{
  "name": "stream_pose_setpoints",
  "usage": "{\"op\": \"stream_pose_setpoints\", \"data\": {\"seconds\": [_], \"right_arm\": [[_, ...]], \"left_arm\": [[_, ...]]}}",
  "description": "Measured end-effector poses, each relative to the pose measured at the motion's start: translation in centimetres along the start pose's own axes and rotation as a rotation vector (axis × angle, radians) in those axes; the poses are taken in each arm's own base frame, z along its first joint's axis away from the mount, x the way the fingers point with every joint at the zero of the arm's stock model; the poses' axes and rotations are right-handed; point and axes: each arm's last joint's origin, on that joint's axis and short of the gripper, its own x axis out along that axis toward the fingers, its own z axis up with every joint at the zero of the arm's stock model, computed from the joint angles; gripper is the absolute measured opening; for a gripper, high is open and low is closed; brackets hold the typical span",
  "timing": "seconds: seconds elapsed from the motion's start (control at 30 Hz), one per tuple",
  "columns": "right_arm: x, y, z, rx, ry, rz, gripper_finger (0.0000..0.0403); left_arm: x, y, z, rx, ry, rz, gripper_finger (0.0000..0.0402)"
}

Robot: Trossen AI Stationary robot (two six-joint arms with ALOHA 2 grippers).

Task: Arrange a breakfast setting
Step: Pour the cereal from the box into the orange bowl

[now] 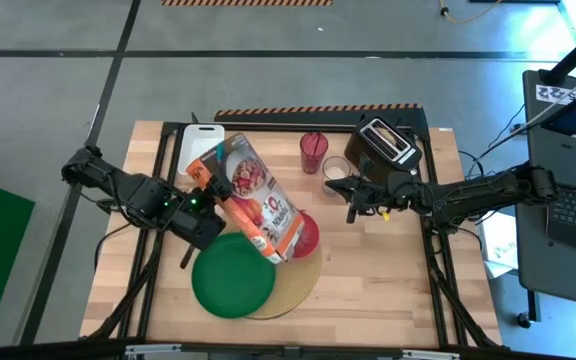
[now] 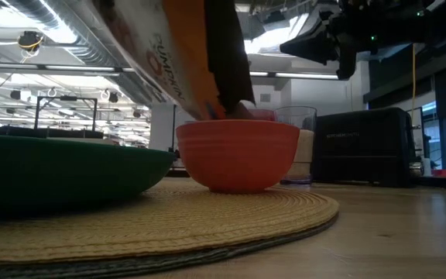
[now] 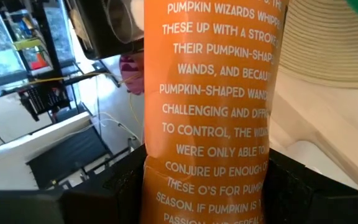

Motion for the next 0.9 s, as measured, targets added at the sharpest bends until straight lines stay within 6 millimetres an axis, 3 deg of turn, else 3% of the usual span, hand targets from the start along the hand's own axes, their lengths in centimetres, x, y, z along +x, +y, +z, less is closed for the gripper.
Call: {"op": "stream_pose_setpoints", "data": {"seconds": [0.9], "right_arm": [[0.0,0.1,-0.1,-0.007,0.007,0.006,0.0005]], "left_arm": [[0.8,-0.3,1.2,0.088,0.051,0.006,0.0232]]}}
